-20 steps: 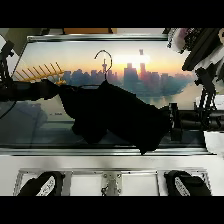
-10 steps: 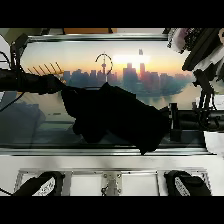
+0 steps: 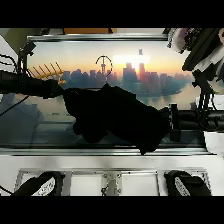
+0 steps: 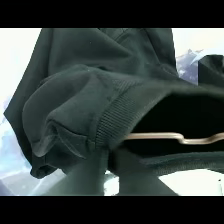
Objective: Fold the clothes and pants, and hang the long-sleeved shirts on hangers.
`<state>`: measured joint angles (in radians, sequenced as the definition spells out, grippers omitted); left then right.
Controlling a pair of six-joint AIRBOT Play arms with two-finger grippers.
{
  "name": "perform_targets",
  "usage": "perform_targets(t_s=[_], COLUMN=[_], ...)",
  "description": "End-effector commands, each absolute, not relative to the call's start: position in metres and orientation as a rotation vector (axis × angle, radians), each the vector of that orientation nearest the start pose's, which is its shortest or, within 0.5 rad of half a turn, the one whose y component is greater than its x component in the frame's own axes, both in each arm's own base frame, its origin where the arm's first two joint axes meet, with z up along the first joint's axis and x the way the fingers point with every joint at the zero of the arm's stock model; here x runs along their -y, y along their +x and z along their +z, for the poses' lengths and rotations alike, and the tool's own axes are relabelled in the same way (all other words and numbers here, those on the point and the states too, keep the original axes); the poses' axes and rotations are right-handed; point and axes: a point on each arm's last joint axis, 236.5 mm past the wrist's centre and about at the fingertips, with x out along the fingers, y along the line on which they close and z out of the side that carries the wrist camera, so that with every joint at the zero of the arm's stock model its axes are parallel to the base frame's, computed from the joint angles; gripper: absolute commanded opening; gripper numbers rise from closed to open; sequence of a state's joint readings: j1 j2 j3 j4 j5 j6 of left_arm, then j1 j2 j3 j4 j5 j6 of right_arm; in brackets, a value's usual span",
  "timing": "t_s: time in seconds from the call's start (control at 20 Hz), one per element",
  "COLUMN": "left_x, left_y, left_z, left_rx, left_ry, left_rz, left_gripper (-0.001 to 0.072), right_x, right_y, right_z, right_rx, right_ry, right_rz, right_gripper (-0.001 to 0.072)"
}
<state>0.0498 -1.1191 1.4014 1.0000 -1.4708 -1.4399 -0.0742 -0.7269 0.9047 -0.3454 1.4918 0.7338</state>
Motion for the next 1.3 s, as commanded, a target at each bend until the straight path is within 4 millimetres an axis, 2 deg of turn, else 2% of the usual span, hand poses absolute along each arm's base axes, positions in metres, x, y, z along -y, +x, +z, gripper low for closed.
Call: perform_targets(t_s=[0.0, 0.1, 0.25, 0.45, 0.6, 0.7, 0.85, 1.0, 1.15, 1.25], left_x=[0.109, 0.110, 0.118, 0.160, 0.183, 0.203, 0.223, 0.217, 0.188, 0.174], left_y=[0.355, 0.360, 0.359, 0.342, 0.337, 0.333, 0.330, 0.334, 0.338, 0.342], left_z=[0.173, 0.201, 0.258, 0.322, 0.347, 0.357, 0.354, 0.365, 0.392, 0.405], left_rx=[-1.061, -0.993, -0.875, -0.731, -0.687, -0.675, -0.671, -0.608, -0.533, -0.492], left_ry=[-0.304, -0.289, -0.256, -0.148, -0.062, -0.034, -0.028, -0.060, -0.074, -0.085], left_rz=[-0.481, -0.489, -0.513, -0.620, -0.651, -0.703, -0.748, -0.725, -0.658, -0.625], left_gripper=[0.0014, 0.0013, 0.0013, 0.0013, 0.0013, 0.0013, 0.0013, 0.0013, 0.0013, 0.0013], right_x=[-0.207, -0.207, -0.207, -0.209, -0.210, -0.212, -0.220, -0.235, -0.242, -0.243], right_y=[0.214, 0.214, 0.215, 0.223, 0.230, 0.234, 0.238, 0.233, 0.228, 0.228], right_z=[0.219, 0.219, 0.220, 0.233, 0.244, 0.249, 0.254, 0.248, 0.248, 0.258], right_rx=[-0.607, -0.604, -0.598, -0.540, -0.486, -0.471, -0.453, -0.475, -0.485, -0.454], right_ry=[0.215, 0.211, 0.217, 0.253, 0.277, 0.309, 0.342, 0.336, 0.343, 0.367], right_rz=[1.225, 1.226, 1.226, 1.216, 1.210, 1.214, 1.223, 1.281, 1.309, 1.324], right_gripper=[0.0016, 0.0015, 0.0014, 0.0015, 0.0015, 0.0015, 0.0015, 0.0015, 0.0015, 0.0015])
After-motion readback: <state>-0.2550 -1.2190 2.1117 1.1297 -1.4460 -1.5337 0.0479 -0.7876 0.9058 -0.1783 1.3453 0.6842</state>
